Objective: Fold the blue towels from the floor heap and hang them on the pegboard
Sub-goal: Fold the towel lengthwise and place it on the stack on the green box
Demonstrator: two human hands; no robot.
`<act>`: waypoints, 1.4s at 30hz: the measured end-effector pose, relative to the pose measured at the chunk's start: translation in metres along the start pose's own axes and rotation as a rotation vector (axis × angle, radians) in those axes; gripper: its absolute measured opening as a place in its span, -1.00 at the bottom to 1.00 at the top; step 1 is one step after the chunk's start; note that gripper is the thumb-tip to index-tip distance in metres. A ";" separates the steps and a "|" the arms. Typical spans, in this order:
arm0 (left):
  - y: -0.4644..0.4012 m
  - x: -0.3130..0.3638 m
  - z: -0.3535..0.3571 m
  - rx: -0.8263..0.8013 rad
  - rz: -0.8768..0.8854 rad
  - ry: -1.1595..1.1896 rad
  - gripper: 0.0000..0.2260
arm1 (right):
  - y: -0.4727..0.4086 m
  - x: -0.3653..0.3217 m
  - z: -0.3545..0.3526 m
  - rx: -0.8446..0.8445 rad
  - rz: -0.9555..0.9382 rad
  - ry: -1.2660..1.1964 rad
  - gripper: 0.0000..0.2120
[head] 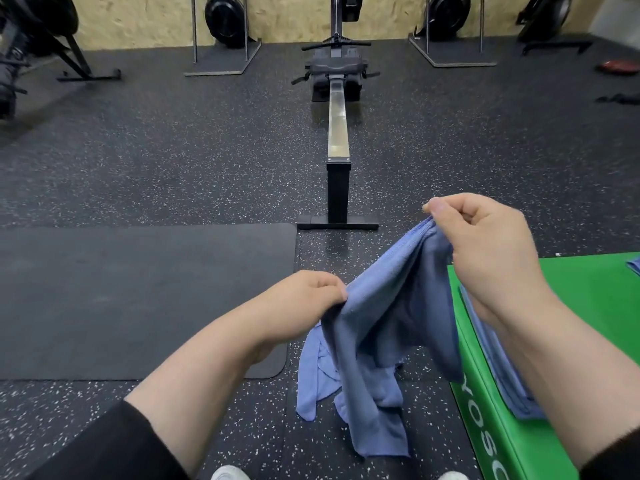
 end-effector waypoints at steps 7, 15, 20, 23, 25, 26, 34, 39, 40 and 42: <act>0.004 0.020 -0.017 0.295 0.168 -0.002 -0.86 | 0.008 -0.003 0.030 -0.325 -0.062 0.282 -0.84; 0.004 0.035 -0.023 0.403 0.239 0.147 -0.90 | 0.023 0.001 0.050 -0.601 -0.069 0.399 -0.89; 0.004 0.030 -0.018 0.303 0.190 0.163 -0.90 | 0.018 -0.009 0.043 -0.460 -0.146 0.337 -0.85; 0.001 0.014 -0.014 0.192 0.091 0.047 -0.74 | 0.012 -0.015 0.031 -0.280 -0.155 0.252 -0.87; 0.001 0.005 -0.012 0.128 0.049 -0.017 -0.63 | 0.006 -0.013 0.020 -0.171 -0.122 0.221 -0.87; 0.002 0.004 -0.012 0.127 0.050 -0.042 -0.63 | 0.004 -0.011 0.016 -0.142 -0.100 0.220 -0.86; 0.009 0.021 -0.028 0.372 0.231 0.005 -0.78 | 0.012 0.016 0.033 -0.494 0.019 0.398 -0.85; 0.009 0.032 -0.016 0.295 0.286 0.012 -0.83 | 0.024 0.000 0.049 -0.673 -0.095 0.329 -0.46; 0.009 0.033 -0.014 0.286 0.287 0.013 -0.83 | 0.026 0.001 0.052 -0.695 -0.112 0.327 -0.51; 0.008 0.034 -0.013 0.288 0.287 0.012 -0.82 | 0.029 0.004 0.056 -0.733 -0.130 0.335 -0.72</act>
Point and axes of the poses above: each hand's wrist, its own y-axis away from the middle knuckle, its own z-axis out of the palm, x = y × z, the point moved 6 cm from there along -y, towards the middle knuckle, and after that the axes turned 3 degrees about -z, right-handed, at the moved point
